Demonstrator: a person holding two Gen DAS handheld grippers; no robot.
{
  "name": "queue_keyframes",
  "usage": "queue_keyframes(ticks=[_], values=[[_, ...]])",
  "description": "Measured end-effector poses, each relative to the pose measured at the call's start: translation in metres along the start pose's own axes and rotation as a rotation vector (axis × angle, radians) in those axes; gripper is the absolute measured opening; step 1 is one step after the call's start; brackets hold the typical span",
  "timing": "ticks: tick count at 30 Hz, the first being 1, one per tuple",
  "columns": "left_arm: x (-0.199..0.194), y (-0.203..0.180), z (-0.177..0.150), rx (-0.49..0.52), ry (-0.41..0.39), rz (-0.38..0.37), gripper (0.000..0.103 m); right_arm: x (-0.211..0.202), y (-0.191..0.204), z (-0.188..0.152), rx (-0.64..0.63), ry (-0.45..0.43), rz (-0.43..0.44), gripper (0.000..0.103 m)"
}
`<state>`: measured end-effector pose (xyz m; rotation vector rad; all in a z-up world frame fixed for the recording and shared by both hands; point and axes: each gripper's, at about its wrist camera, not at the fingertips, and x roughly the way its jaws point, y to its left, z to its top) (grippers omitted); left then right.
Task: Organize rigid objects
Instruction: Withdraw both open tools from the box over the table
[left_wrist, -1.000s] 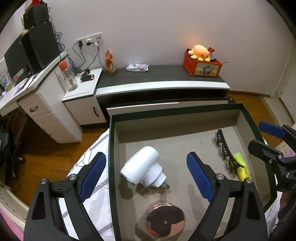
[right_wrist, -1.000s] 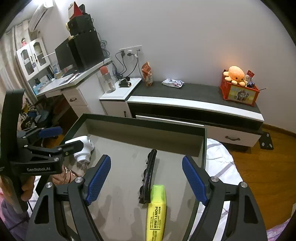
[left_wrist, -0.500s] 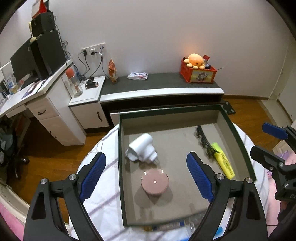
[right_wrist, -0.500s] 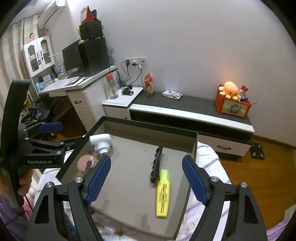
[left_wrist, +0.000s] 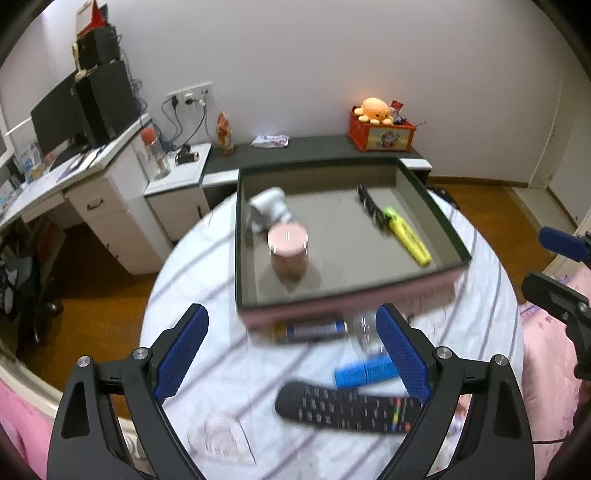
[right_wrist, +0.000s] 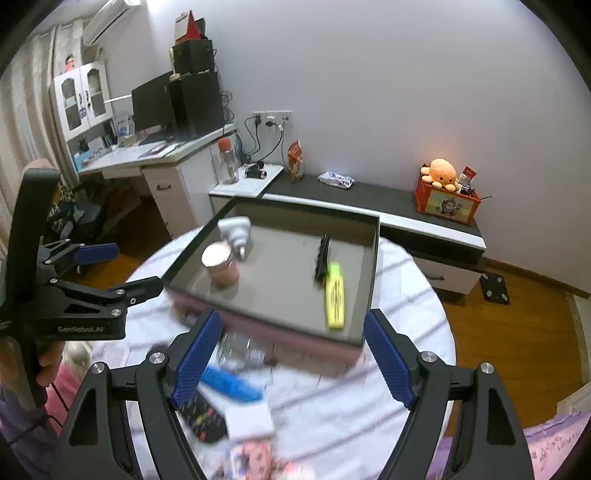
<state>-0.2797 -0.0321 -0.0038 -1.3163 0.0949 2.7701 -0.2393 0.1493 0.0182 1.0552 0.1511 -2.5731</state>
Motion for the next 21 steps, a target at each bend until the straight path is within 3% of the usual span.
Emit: queue_keyframes(ticks=[10, 21], values=[[-0.020, -0.025, -0.072, 0.007, 0.041, 0.002, 0.094, -0.027, 0.016, -0.062, 0.004, 0.027, 0.002, 0.081], [-0.032, -0.034, -0.100, 0.007, 0.046, 0.028, 0.096, -0.033, 0.015, -0.103, 0.004, 0.076, -0.015, 0.081]])
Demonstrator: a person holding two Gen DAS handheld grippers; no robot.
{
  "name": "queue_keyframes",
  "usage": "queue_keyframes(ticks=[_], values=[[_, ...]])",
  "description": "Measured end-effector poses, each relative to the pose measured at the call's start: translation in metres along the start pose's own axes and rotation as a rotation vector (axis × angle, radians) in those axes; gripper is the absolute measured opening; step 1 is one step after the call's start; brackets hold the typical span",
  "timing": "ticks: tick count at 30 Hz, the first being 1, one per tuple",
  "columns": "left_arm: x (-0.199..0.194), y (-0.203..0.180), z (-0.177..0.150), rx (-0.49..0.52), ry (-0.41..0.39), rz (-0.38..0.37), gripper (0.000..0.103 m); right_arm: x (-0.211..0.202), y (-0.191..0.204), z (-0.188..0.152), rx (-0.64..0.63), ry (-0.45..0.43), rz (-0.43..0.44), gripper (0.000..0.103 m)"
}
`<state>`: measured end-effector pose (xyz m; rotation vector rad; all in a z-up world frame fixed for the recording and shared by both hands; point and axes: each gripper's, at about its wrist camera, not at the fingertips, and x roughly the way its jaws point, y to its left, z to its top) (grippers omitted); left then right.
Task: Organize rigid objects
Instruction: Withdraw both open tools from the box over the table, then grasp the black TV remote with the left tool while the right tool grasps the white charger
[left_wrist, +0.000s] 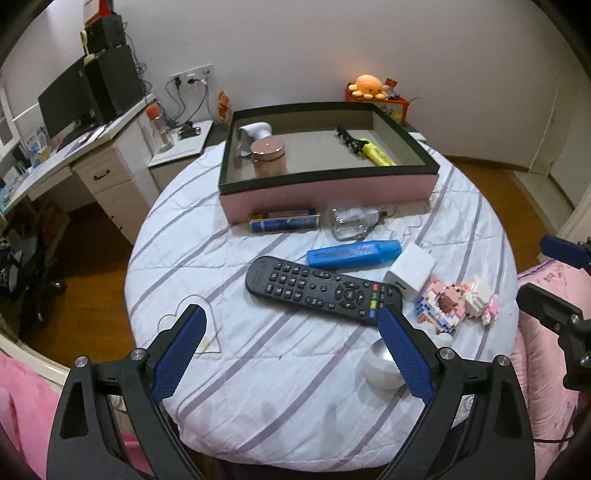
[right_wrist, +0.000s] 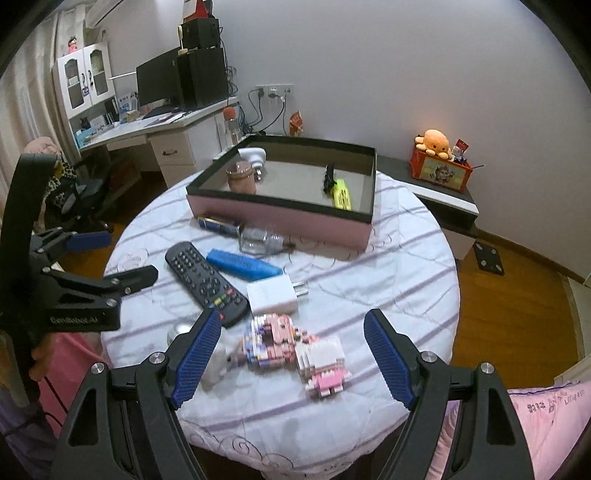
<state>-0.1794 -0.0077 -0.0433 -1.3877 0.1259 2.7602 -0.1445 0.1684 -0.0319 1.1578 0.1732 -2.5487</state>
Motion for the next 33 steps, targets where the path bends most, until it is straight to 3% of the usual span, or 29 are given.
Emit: queue_keyframes(ticks=[9, 16, 27, 33], values=[[-0.001, 0.003, 0.000, -0.017, -0.001, 0.008, 0.097, 0.004, -0.002, 0.001, 0.007, 0.008, 0.006, 0.081], [0.018, 0.006, 0.001, -0.087, 0.060, 0.013, 0.098, 0.020, 0.004, 0.009, -0.047, 0.031, 0.041, 0.081], [0.076, 0.008, 0.007, -0.270, 0.200, 0.033, 0.098, 0.088, -0.004, 0.026, -0.134, 0.140, 0.135, 0.081], [0.106, 0.011, 0.007, -0.320, 0.267, 0.041, 0.099, 0.127, 0.000, 0.031, -0.192, 0.197, 0.176, 0.081]])
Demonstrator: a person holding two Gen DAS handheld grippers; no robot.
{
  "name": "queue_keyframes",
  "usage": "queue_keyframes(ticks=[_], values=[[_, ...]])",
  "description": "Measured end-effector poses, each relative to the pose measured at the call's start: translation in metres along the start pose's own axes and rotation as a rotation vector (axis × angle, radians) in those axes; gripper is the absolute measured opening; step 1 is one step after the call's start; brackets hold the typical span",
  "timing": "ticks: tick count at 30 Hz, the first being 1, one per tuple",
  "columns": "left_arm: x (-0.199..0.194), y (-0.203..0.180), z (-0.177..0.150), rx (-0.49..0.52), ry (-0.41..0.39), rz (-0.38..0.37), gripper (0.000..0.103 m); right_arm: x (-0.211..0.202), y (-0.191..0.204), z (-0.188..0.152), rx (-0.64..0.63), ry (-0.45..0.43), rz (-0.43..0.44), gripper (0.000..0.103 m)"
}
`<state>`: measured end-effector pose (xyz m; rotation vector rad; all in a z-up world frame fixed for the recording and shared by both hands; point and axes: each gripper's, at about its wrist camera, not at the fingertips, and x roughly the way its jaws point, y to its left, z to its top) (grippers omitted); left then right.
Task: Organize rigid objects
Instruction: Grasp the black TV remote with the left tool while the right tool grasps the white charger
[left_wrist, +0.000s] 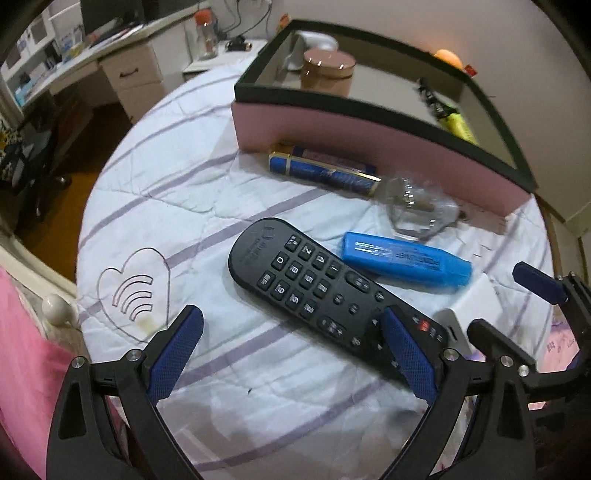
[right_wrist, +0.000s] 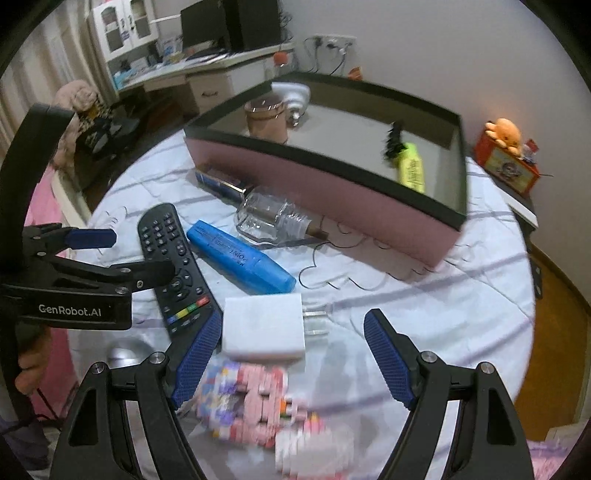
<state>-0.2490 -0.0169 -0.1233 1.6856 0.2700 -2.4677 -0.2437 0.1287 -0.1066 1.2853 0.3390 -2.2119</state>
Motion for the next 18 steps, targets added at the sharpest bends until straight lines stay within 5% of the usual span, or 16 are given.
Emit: queue_keyframes(ticks=[11, 13, 18], values=[[0.017, -0.004, 0.018, -0.017, 0.032, -0.045, 0.103, 0.022, -0.012, 0.003, -0.005, 0.019, 0.054, 0.081], [0.018, -0.006, 0.021, -0.016, 0.033, -0.034, 0.103, 0.020, -0.014, 0.004, -0.017, 0.020, 0.043, 0.068], [0.024, -0.015, 0.022, 0.046, 0.020, 0.002, 0.103, 0.015, -0.033, 0.001, 0.017, 0.013, 0.023, 0.068]])
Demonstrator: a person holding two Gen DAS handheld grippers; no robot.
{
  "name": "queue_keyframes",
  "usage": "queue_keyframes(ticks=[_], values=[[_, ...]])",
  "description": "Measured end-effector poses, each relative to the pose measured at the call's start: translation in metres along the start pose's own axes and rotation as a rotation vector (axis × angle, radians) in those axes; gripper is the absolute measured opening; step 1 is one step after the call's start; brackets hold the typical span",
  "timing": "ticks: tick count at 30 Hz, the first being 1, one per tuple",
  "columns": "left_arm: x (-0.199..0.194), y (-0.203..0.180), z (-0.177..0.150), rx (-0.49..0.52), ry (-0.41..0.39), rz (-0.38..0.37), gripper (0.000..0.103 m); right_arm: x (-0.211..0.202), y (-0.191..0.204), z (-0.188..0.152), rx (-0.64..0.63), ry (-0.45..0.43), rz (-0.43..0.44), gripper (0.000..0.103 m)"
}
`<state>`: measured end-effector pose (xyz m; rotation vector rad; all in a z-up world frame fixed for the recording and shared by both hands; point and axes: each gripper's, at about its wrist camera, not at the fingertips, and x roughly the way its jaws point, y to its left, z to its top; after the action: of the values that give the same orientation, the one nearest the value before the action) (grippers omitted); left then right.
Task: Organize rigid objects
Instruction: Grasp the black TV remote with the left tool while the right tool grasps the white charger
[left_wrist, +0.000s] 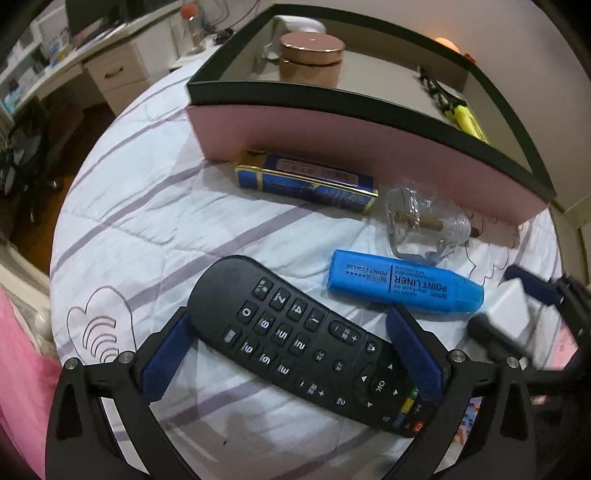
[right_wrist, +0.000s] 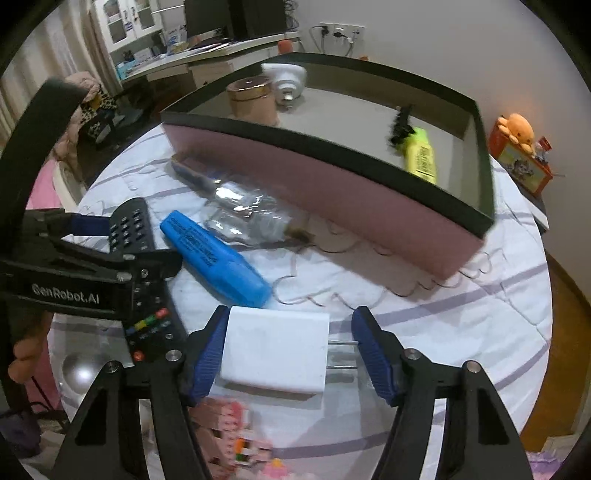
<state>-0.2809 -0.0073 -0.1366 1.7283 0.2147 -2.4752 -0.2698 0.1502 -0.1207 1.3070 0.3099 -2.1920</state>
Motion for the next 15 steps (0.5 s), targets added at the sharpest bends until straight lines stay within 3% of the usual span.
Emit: queue_keyframes(ticks=[4, 7, 11, 15], values=[[-0.003, -0.004, -0.008, 0.058, -0.046, 0.010, 0.099, -0.001, -0.013, -0.001, 0.042, -0.009, 0.027, 0.068], [-0.009, 0.000, -0.013, 0.093, -0.085, -0.018, 0.088, 0.000, -0.013, -0.002, 0.039, -0.016, 0.031, 0.068], [-0.016, 0.011, -0.016, 0.106, -0.117, -0.043, 0.073, 0.006, -0.004, -0.002, -0.004, -0.029, -0.033, 0.069], [-0.016, 0.015, -0.014, 0.127, -0.109, -0.039, 0.074, 0.009, -0.002, 0.002, -0.001, -0.025, -0.056, 0.072]])
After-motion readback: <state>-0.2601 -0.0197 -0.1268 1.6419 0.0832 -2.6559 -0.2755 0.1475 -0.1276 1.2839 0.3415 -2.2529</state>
